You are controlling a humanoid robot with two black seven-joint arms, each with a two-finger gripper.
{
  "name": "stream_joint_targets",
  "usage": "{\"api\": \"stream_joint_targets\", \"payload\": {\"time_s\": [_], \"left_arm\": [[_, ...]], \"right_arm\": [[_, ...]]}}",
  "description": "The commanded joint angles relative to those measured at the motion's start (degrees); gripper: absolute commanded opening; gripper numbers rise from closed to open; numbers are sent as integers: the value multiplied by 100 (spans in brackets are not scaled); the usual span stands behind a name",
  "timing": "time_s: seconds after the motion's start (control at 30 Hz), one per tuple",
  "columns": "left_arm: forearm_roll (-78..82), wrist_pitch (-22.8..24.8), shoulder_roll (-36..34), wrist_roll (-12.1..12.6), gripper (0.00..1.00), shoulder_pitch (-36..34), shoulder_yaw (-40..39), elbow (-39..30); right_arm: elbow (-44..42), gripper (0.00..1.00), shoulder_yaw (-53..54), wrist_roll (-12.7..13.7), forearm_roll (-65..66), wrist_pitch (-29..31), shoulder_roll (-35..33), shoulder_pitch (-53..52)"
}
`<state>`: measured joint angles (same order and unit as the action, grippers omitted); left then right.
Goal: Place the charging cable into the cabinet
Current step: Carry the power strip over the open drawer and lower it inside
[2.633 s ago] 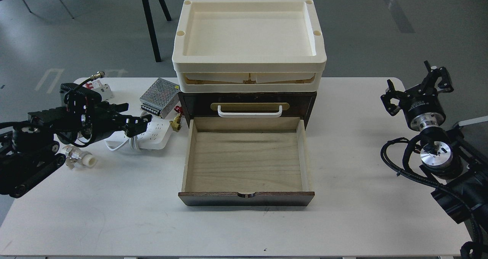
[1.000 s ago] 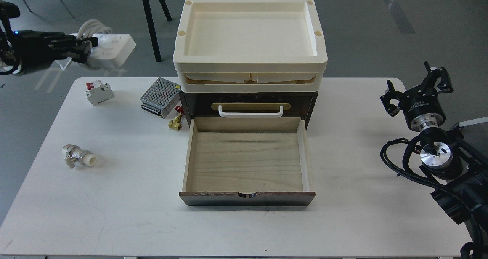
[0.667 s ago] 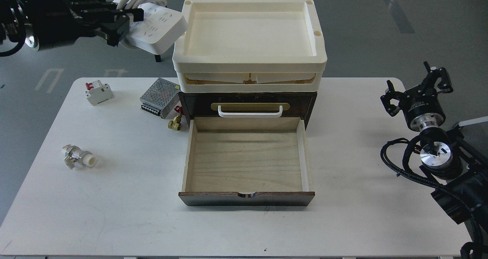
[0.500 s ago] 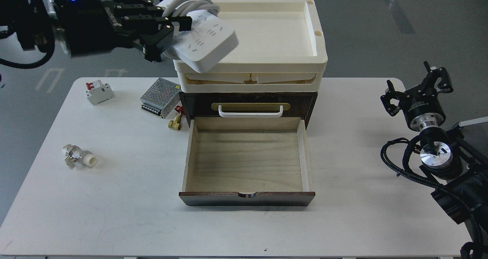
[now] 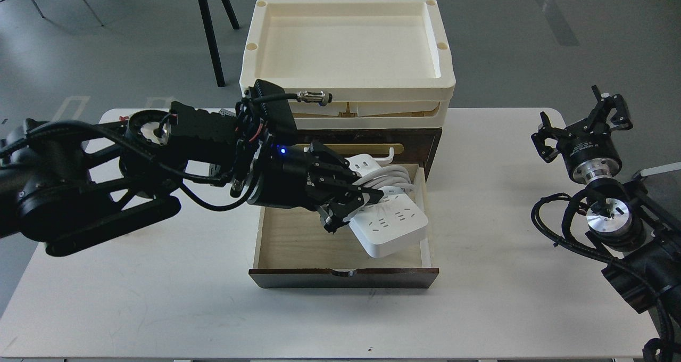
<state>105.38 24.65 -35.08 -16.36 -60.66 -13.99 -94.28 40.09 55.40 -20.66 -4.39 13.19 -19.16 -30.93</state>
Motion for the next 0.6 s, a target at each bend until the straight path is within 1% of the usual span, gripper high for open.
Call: {"api": "stream_joint_targets", "payload": {"time_s": [0.0, 0.1, 0.17, 0.27, 0.37, 0.5, 0.57], "left_arm": [[342, -13, 177, -17, 0, 669, -16, 225], [404, -13, 238, 18, 0, 924, -16, 234], [640, -5, 405, 27, 0, 1021, -42, 330], [1132, -22, 651, 53, 0, 1284, -104, 856], [1432, -48, 888, 80, 0, 1504, -288, 1209], [1441, -48, 1091, 212, 0, 1575, -482, 1561], [1432, -48, 1144, 221, 0, 1575, -596, 1736]], "right_arm": [[-28, 100, 14, 0, 0, -9, 0, -18], [-28, 100, 14, 0, 0, -9, 0, -18], [-28, 100, 14, 9, 0, -9, 0, -18], [-28, 100, 14, 0, 0, -9, 0, -18], [-28, 100, 14, 0, 0, -9, 0, -18], [-28, 100, 15, 0, -9, -9, 0, -27], [-28, 100, 14, 0, 0, -9, 0, -27]]}}
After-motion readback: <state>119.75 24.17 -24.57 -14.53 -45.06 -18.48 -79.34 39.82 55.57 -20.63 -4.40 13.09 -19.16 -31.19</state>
